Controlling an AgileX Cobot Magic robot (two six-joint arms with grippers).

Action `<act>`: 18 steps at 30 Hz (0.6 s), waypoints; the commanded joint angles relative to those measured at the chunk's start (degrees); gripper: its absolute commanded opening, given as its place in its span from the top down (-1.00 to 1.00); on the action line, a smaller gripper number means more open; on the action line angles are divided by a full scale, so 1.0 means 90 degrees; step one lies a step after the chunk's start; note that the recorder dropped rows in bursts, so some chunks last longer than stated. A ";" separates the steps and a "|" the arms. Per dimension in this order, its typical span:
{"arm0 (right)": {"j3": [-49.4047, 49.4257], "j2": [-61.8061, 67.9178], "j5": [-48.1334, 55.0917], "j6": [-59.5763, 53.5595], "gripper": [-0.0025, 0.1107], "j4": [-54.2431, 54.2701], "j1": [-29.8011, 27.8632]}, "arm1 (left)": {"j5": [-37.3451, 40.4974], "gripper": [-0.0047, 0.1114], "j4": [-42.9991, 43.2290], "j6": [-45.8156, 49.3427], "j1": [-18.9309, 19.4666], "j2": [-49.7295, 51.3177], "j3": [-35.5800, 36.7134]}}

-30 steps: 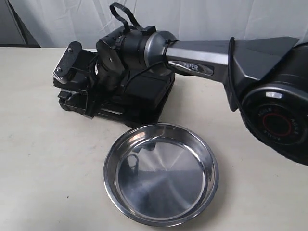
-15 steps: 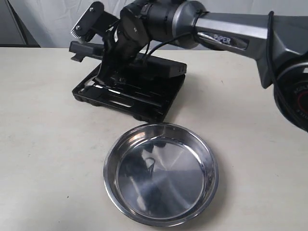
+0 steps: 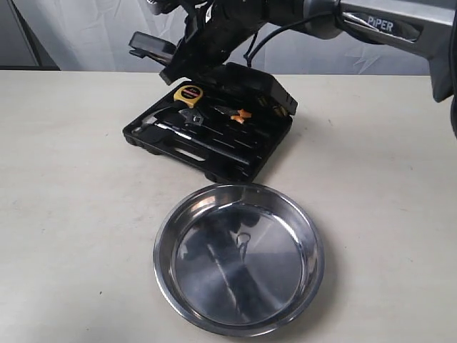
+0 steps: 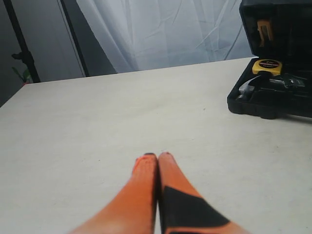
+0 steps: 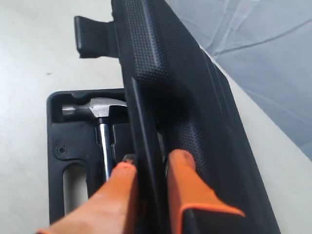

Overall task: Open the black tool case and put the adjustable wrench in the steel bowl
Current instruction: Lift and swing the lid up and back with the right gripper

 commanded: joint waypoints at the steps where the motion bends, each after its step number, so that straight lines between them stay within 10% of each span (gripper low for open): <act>1: -0.0008 -0.0135 -0.0160 0.0119 0.96 0.0682 -0.0166 | -0.0067 0.91 0.0000 -0.0033 -0.0057 -0.0025 -0.0012; 18: -0.0008 -0.0302 -0.0190 0.0119 0.96 0.1286 -0.1062 | -0.0067 0.91 0.0000 -0.0033 -0.0057 -0.0025 -0.0012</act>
